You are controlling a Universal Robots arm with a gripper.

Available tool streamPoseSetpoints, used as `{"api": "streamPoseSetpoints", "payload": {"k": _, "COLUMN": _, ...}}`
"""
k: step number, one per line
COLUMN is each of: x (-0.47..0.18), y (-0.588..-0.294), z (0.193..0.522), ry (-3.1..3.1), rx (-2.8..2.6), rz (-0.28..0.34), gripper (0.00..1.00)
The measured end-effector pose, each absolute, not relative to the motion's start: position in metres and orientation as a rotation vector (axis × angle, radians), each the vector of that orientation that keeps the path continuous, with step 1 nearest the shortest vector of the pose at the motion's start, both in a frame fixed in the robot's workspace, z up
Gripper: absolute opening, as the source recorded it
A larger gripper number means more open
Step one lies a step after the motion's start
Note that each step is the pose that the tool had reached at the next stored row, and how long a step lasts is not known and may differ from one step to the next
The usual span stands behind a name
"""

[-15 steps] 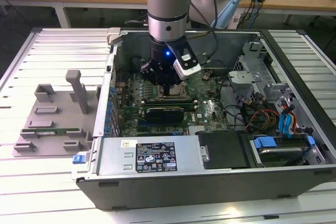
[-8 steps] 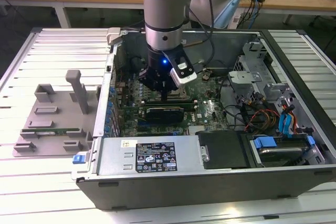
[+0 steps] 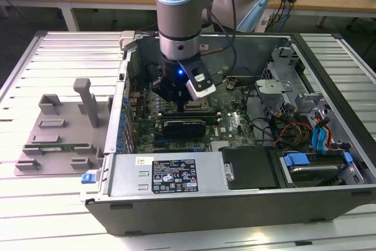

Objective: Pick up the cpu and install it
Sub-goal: 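Install the second cpu locking lever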

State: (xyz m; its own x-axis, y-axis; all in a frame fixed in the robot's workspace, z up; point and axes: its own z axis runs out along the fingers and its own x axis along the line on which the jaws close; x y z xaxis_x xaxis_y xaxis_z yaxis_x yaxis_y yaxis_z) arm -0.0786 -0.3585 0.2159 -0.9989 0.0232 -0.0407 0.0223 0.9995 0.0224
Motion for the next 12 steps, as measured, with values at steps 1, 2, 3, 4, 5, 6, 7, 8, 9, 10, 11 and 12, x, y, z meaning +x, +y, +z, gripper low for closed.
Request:
{"api": "streamPoseSetpoints", "payload": {"k": 1, "x": -0.079, "y": -0.359, "z": 0.216, "ry": 3.1, "rx": 0.036, "rz": 0.041, "gripper": 0.11}}
{"api": "streamPoseSetpoints", "payload": {"k": 2, "x": -0.079, "y": -0.359, "z": 0.215, "ry": 3.1, "rx": 0.036, "rz": 0.048, "gripper": 0.11}}
{"api": "streamPoseSetpoints", "payload": {"k": 3, "x": -0.079, "y": -0.36, "z": 0.215, "ry": 3.1, "rx": 0.036, "rz": 0.055, "gripper": 0.11}}
{"api": "streamPoseSetpoints", "payload": {"k": 4, "x": -0.079, "y": -0.36, "z": 0.215, "ry": 3.1, "rx": 0.036, "rz": 0.059, "gripper": 0.11}}
{"api": "streamPoseSetpoints", "payload": {"k": 5, "x": -0.079, "y": -0.361, "z": 0.215, "ry": 3.1, "rx": 0.036, "rz": 0.068, "gripper": 0.11}}
{"api": "streamPoseSetpoints", "payload": {"k": 6, "x": -0.079, "y": -0.362, "z": 0.215, "ry": 3.1, "rx": 0.036, "rz": 0.078, "gripper": 0.11}}
{"api": "streamPoseSetpoints", "payload": {"k": 7, "x": -0.079, "y": -0.364, "z": 0.215, "ry": 3.099, "rx": 0.036, "rz": 0.09, "gripper": 0.11}}
{"api": "streamPoseSetpoints", "payload": {"k": 8, "x": -0.079, "y": -0.365, "z": 0.215, "ry": 3.099, "rx": 0.037, "rz": 0.098, "gripper": 0.11}}
{"api": "streamPoseSetpoints", "payload": {"k": 9, "x": -0.079, "y": -0.366, "z": 0.215, "ry": 3.099, "rx": 0.037, "rz": 0.102, "gripper": 0.11}}
{"api": "streamPoseSetpoints", "payload": {"k": 10, "x": -0.079, "y": -0.367, "z": 0.215, "ry": 3.099, "rx": 0.037, "rz": 0.117, "gripper": 0.11}}
{"api": "streamPoseSetpoints", "payload": {"k": 11, "x": -0.08, "y": -0.368, "z": 0.215, "ry": 3.098, "rx": 0.037, "rz": 0.131, "gripper": 0.11}}
{"api": "streamPoseSetpoints", "payload": {"k": 12, "x": -0.08, "y": -0.369, "z": 0.215, "ry": 3.098, "rx": 0.037, "rz": 0.132, "gripper": 0.11}}
